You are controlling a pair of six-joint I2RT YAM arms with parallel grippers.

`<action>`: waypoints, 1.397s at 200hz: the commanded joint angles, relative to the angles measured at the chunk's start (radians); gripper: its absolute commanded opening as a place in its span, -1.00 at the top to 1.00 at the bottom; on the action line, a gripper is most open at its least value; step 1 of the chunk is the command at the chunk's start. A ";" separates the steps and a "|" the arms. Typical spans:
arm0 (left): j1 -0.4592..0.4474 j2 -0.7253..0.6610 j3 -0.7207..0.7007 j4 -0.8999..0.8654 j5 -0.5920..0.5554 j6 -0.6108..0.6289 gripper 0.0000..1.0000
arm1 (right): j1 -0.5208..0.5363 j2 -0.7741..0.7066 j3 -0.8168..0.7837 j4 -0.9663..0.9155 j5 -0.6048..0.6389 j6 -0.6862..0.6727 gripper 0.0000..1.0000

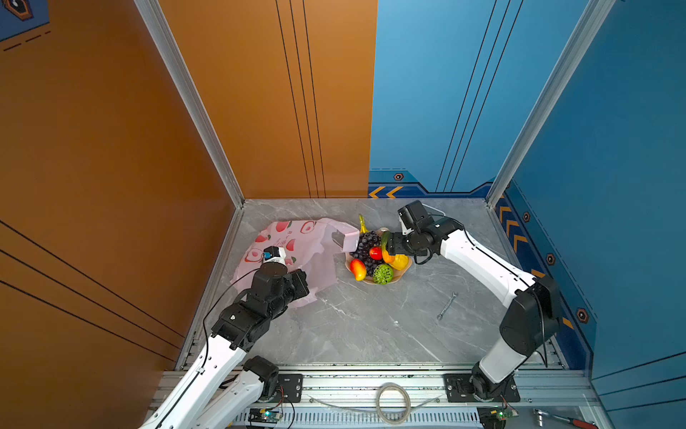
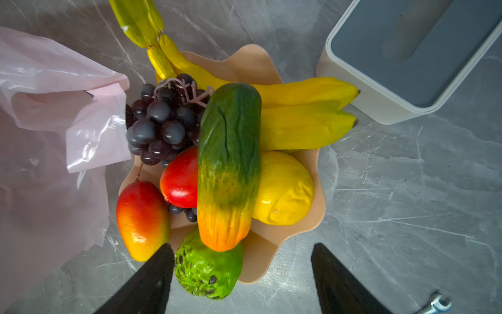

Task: Place the fruits into the plastic bag
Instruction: Pick up the fruit from the plate.

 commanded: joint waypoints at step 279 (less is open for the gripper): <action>-0.003 -0.008 0.000 0.002 0.022 0.014 1.00 | -0.005 0.181 0.172 -0.032 -0.034 -0.021 0.30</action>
